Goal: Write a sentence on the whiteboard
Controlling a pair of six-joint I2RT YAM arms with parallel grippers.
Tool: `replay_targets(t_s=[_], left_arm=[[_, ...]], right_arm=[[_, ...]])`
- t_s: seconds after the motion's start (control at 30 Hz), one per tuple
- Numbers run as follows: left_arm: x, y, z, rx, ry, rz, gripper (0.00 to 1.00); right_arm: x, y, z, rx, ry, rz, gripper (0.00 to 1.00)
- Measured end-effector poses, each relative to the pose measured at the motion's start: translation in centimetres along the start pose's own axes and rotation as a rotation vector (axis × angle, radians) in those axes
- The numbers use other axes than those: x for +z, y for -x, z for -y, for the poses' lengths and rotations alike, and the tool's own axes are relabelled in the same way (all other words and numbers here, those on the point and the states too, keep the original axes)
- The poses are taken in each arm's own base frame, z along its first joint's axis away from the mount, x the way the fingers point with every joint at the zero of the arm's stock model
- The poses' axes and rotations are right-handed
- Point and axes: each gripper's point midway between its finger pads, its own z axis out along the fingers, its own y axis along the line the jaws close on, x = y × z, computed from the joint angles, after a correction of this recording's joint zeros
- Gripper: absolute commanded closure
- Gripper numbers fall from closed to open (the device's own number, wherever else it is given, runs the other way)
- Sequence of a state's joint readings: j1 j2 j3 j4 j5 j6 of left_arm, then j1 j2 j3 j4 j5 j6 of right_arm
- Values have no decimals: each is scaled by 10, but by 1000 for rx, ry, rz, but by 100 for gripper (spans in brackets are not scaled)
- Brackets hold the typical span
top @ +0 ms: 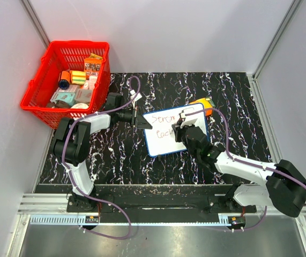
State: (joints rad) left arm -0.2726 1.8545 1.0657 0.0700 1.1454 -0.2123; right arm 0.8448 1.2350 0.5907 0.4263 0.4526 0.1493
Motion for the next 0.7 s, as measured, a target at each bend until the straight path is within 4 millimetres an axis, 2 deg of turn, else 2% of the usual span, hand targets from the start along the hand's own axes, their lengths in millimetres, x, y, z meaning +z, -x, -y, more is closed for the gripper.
replay_targets(t_s=[0.7], left_arm=[[0, 0, 0, 2, 0, -2, 100]], right_arm=[[4, 10, 3, 15, -23, 31, 100]])
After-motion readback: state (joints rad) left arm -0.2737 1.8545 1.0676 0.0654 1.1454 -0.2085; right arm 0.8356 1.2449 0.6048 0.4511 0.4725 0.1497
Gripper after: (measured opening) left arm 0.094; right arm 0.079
